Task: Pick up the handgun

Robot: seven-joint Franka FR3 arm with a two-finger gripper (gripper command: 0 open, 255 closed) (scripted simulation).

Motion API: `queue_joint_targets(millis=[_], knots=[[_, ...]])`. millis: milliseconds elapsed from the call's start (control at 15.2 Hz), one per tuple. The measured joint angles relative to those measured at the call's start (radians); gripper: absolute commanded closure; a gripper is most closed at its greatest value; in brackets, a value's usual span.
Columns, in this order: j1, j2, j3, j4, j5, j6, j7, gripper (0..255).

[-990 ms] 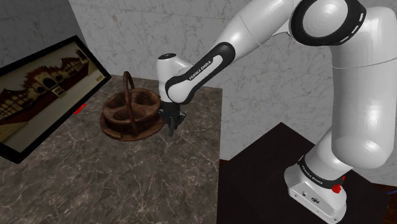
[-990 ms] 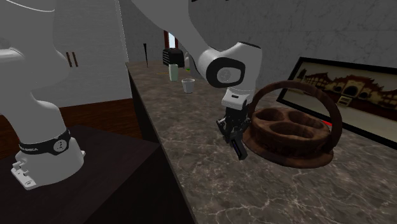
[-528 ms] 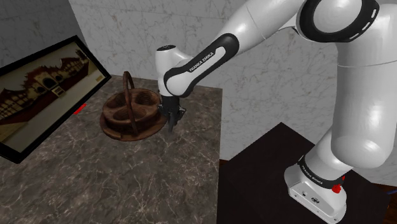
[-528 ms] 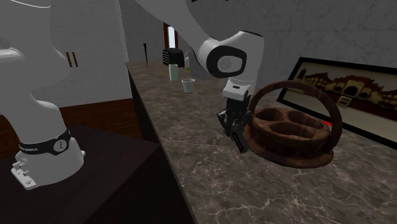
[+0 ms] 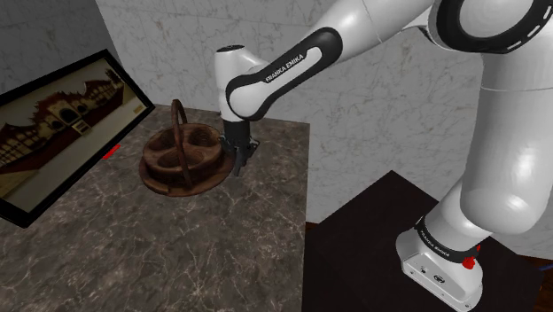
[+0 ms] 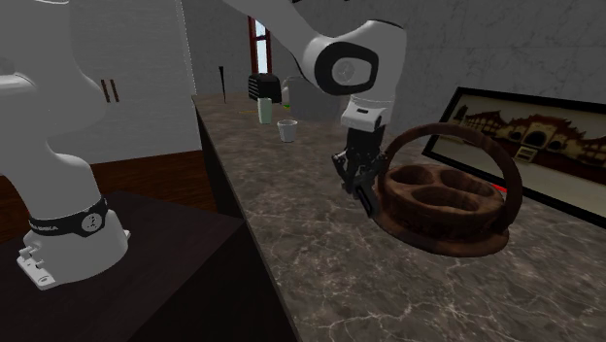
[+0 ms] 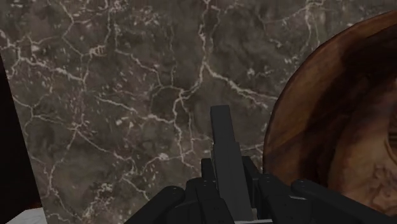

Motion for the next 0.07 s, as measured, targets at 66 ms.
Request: queue_joint_targets(millis=[66], knots=[[-0.001, -0.005, 0.002, 0.001, 0.003, -0.006, -0.001, 255]])
